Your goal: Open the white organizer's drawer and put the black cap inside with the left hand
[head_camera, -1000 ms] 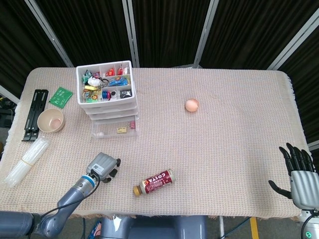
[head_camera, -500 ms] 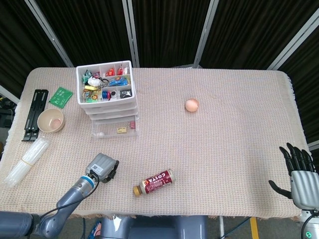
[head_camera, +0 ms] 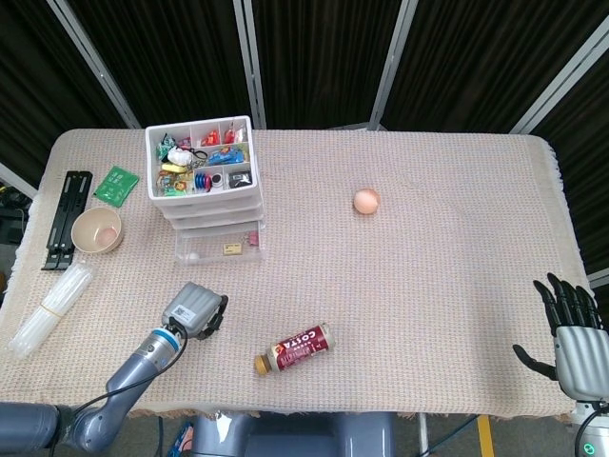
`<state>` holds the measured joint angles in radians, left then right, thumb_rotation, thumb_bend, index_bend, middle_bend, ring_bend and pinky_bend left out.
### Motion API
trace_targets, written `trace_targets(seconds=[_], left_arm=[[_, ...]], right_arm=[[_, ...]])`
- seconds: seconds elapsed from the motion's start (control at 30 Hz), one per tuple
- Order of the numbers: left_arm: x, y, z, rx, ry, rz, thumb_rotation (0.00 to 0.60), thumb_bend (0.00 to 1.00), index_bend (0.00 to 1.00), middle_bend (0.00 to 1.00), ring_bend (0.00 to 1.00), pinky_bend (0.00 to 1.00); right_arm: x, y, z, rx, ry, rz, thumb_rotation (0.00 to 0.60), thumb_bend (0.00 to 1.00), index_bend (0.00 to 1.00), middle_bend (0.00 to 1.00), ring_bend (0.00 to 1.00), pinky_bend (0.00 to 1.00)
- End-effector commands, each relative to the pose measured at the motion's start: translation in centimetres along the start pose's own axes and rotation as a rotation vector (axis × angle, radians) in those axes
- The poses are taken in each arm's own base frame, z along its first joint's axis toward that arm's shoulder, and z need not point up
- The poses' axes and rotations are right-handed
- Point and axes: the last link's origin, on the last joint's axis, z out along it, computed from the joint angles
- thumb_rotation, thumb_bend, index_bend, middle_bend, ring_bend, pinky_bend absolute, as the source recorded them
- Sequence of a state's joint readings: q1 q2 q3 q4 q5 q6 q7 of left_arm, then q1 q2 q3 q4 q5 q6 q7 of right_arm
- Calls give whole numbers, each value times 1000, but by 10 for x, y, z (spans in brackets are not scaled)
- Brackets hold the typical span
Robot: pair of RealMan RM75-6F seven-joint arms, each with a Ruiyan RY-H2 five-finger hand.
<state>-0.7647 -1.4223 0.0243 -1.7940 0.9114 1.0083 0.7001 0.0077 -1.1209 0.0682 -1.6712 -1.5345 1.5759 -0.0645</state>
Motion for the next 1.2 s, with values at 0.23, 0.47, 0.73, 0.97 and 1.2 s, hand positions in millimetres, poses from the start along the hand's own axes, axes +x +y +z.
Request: trace_targets(seconds=[0.23,0.47,0.73,0.97,1.2], left_arm=[[31,-30,26,103,110,6,600,375,512,1000,903,704],[49,-37,54,132,199,-27,600,374,512,1000,902,704],[56,-41,74,173,249,-36,600,374,494,1000,894,703],[54,-47,78,199,269,-26,600,373,367,1000,887,698],[54,-52,75,203,289,-28,600,374,325,1000,886,697]], right_arm=[[0,0,0,-1,-1,1,600,70,89,0,0,0],[0,0,-1,-9,-3,4,600,70,89,0,0,0],[0,2,-1,-14,-7,8,600,70,89,0,0,0],[0,1,-1,-12,-7,10,600,70,89,0,0,0],[-1,0,-1,-11,-7,8,600,69,89,0,0,0]])
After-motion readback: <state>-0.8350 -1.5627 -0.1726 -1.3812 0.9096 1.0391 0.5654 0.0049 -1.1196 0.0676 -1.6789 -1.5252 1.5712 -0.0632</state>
